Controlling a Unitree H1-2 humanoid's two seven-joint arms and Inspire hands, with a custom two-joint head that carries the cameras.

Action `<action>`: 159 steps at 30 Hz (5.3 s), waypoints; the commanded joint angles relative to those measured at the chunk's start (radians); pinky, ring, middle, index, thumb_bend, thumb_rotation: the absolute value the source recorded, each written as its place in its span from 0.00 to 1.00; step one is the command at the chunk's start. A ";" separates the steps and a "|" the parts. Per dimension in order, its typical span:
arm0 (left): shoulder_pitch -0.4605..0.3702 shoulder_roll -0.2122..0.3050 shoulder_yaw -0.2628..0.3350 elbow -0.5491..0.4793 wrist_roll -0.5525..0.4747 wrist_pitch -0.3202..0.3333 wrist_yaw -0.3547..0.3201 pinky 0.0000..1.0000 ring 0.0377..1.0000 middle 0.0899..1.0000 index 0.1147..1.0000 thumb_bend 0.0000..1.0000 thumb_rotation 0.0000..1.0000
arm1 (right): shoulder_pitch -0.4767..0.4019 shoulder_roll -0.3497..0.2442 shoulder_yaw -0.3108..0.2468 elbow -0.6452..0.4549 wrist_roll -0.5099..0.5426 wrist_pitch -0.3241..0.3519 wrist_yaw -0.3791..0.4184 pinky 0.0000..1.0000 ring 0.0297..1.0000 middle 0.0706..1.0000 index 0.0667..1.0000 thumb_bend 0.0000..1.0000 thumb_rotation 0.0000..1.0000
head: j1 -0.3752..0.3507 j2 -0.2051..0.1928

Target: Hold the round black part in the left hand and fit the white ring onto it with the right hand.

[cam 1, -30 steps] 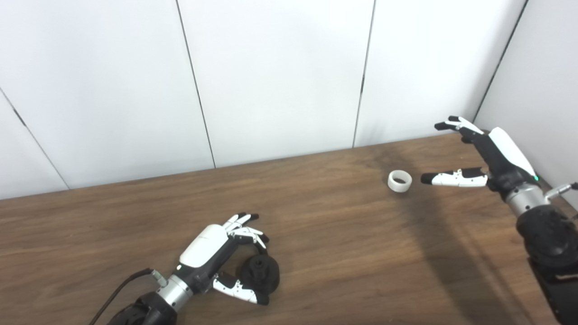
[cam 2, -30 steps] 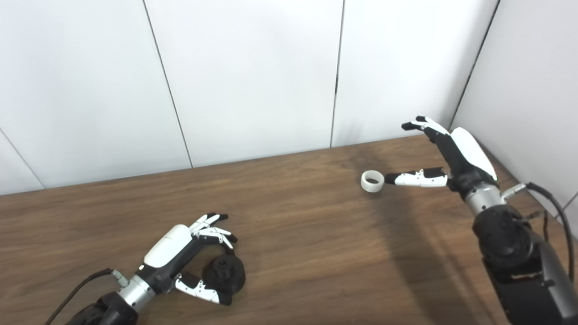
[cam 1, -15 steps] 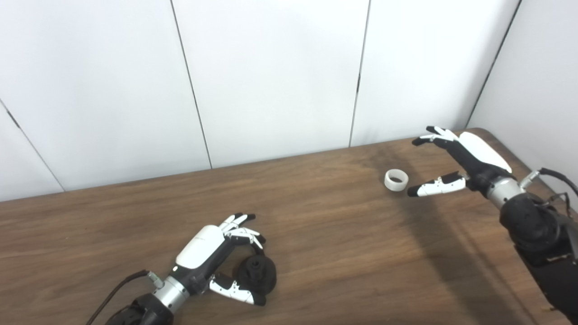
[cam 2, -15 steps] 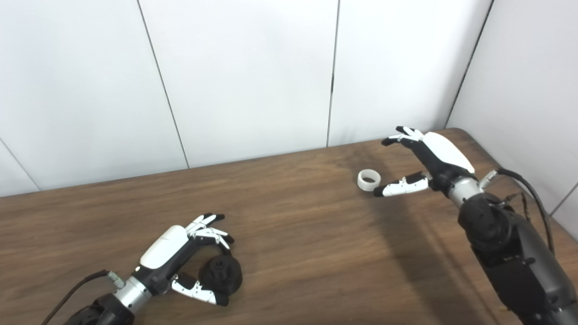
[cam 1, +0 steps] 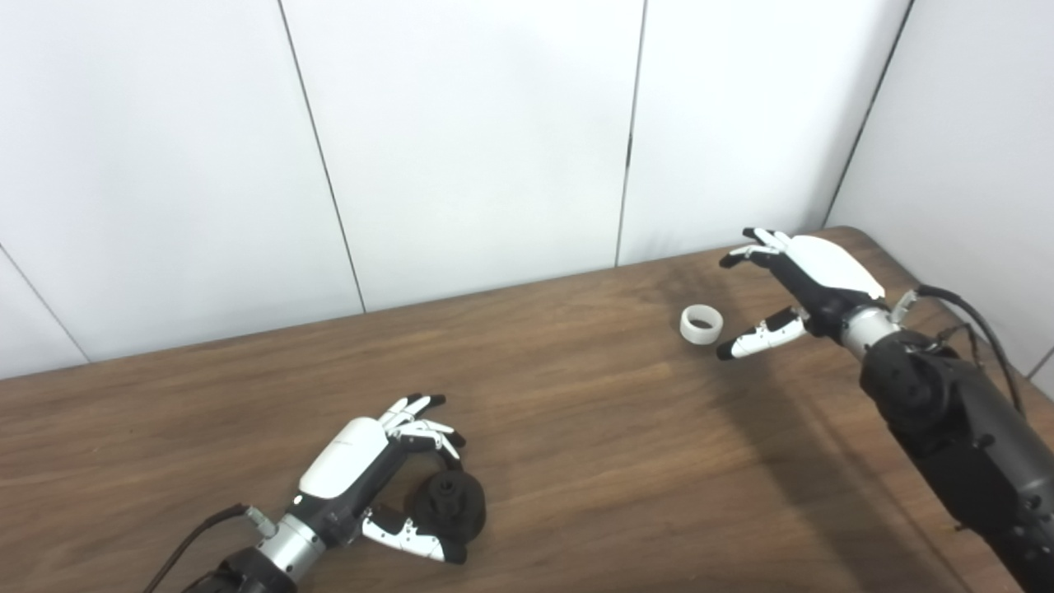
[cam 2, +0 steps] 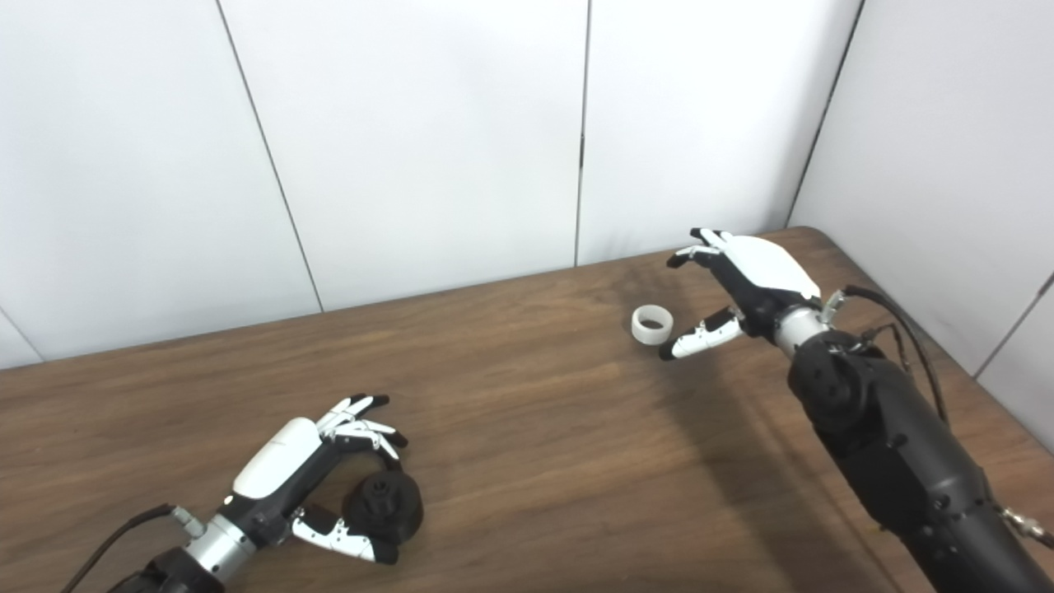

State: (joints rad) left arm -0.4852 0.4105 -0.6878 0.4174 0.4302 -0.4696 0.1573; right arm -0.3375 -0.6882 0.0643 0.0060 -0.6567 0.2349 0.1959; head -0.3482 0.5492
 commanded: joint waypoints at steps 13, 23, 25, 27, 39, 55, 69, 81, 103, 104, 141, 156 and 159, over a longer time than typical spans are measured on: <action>-0.013 0.030 -0.029 0.002 -0.012 0.000 0.029 1.00 0.96 0.72 0.41 0.52 0.06 | -0.089 -0.050 0.043 0.023 -0.115 0.003 0.025 1.00 1.00 1.00 0.81 0.97 0.37 | -0.023 -0.015; -0.009 0.040 -0.032 -0.001 -0.009 0.000 0.036 1.00 0.96 0.72 0.41 0.52 0.06 | -0.124 -0.048 0.065 0.051 -0.144 0.009 0.057 1.00 1.00 1.00 0.80 0.97 0.35 | -0.032 -0.024; -0.008 0.043 -0.037 -0.003 -0.010 0.000 0.041 1.00 0.96 0.72 0.41 0.52 0.06 | -0.132 -0.052 0.072 0.059 -0.149 0.001 0.061 1.00 1.00 1.00 0.80 0.96 0.35 | -0.041 -0.024; -0.008 0.047 -0.043 -0.006 -0.013 0.000 0.047 1.00 0.96 0.72 0.41 0.52 0.06 | -0.142 -0.057 0.079 0.068 -0.153 0.001 0.074 1.00 1.00 1.00 0.80 0.96 0.35 | -0.044 -0.023; 0.005 0.048 -0.028 -0.028 -0.019 0.000 0.026 1.00 0.96 0.72 0.41 0.52 0.06 | -0.195 -0.094 0.119 0.119 -0.173 -0.043 0.108 1.00 1.00 1.00 0.80 0.98 0.35 | -0.045 -0.030; 0.025 0.056 -0.014 -0.069 -0.015 0.000 0.006 1.00 0.97 0.72 0.41 0.52 0.06 | -0.255 -0.090 0.175 0.172 -0.204 -0.079 0.138 1.00 1.00 1.00 0.81 1.00 0.39 | -0.033 -0.021; 0.078 0.039 0.059 -0.132 -0.001 0.000 -0.072 1.00 0.97 0.72 0.41 0.52 0.06 | -0.308 -0.087 0.212 0.219 -0.207 -0.108 0.192 1.00 1.00 1.00 0.80 1.00 0.38 | -0.017 0.007; 0.081 0.037 0.073 -0.122 0.004 0.000 -0.067 1.00 0.97 0.72 0.41 0.52 0.06 | -0.286 -0.068 0.211 0.229 -0.186 -0.118 0.187 1.00 1.00 1.00 0.78 1.00 0.35 | -0.021 0.006; 0.097 0.049 0.100 -0.158 -0.006 0.000 -0.096 1.00 0.97 0.72 0.41 0.52 0.06 | -0.272 -0.042 0.208 0.262 -0.181 -0.134 0.140 1.00 1.00 0.99 0.76 0.96 0.32 | -0.010 0.001; 0.098 0.049 0.101 -0.160 -0.007 0.000 -0.099 1.00 0.97 0.72 0.41 0.52 0.06 | -0.273 -0.041 0.209 0.266 -0.180 -0.135 0.139 1.00 1.00 0.99 0.76 0.96 0.32 | -0.010 0.001; 0.143 0.046 0.160 -0.231 -0.006 0.000 -0.159 1.00 0.97 0.72 0.41 0.52 0.06 | -0.300 -0.064 0.223 0.322 -0.192 -0.179 0.132 1.00 1.00 0.99 0.77 0.94 0.31 | 0.001 0.012; 0.158 0.045 0.196 -0.258 -0.013 0.000 -0.200 1.00 0.97 0.72 0.42 0.52 0.06 | -0.275 -0.053 0.222 0.358 -0.187 -0.206 0.074 1.00 1.00 0.99 0.80 0.95 0.32 | 0.006 0.006; 0.158 0.044 0.200 -0.258 -0.011 0.000 -0.207 1.00 0.97 0.72 0.42 0.52 0.06 | -0.273 -0.051 0.224 0.366 -0.187 -0.210 0.062 1.00 1.00 0.99 0.80 0.95 0.32 | 0.006 0.006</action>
State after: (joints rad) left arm -0.3057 0.4427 -0.5048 0.1893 0.4280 -0.4544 -0.0544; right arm -0.5822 -0.7174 0.3011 0.3768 -0.8429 0.0317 0.2872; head -0.3405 0.5538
